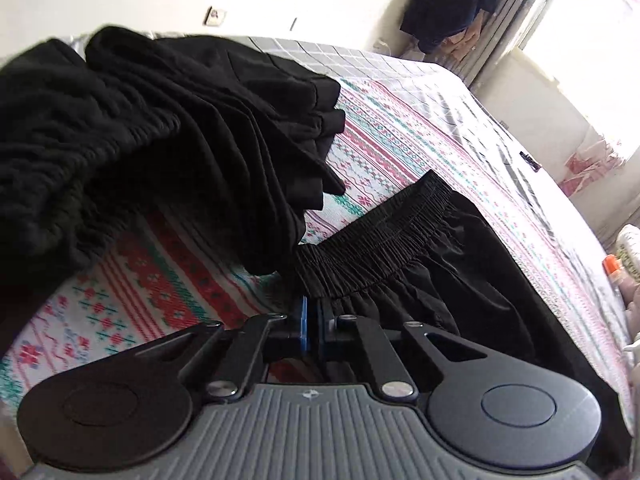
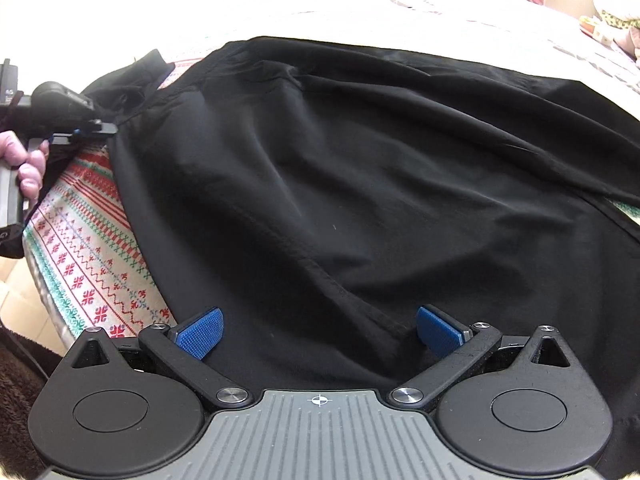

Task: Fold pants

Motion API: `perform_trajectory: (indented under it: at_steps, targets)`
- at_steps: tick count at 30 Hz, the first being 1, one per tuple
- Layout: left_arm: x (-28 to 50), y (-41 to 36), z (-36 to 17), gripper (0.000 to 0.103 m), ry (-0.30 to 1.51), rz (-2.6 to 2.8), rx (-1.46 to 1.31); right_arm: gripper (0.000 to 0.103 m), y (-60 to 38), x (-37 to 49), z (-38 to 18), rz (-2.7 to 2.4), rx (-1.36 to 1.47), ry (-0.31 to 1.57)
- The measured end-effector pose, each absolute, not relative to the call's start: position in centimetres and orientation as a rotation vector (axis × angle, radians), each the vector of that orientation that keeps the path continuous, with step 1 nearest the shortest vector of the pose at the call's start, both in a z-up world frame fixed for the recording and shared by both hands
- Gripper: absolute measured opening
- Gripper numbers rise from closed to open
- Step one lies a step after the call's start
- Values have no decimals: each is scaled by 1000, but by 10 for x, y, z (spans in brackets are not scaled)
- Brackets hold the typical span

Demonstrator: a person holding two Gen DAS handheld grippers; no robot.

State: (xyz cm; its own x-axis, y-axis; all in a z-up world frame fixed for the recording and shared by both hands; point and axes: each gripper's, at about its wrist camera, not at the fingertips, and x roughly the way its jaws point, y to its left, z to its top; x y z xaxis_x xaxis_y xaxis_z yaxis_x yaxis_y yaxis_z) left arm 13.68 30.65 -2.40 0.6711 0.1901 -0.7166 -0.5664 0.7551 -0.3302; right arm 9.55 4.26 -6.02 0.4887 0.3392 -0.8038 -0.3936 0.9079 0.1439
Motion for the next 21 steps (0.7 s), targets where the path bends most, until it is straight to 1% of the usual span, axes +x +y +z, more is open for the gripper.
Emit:
perform_trajectory:
  at_steps: [7,13,15,16,17,18,19,20,21]
  targets:
    - [120,288,-6,25,704,647,-344,103,13,84,-46,385,-23,927]
    - [110,287,-23,26,829,597,-235,103,-25,68,-34,335,-13,892]
    - [98,279,-25,40,839,555,-193,103,-42,62,-27,321,1,868]
    - [93,273,-23,59,835,531,-172,103,-52,58,-23,313,8,855]
    - [85,263,-21,72,821,507,-145,103,-59,55,-20,303,13,843]
    - [81,253,-18,77,800,482,-114,103,-67,52,-17,288,15,832]
    - [78,242,-16,86,786,459,-81,103,-75,49,-15,269,15,823]
    - [74,230,-15,90,775,430,-51,103,-85,48,-13,242,11,817]
    - [72,219,-15,90,766,394,-32,103,-94,45,-10,211,4,816]
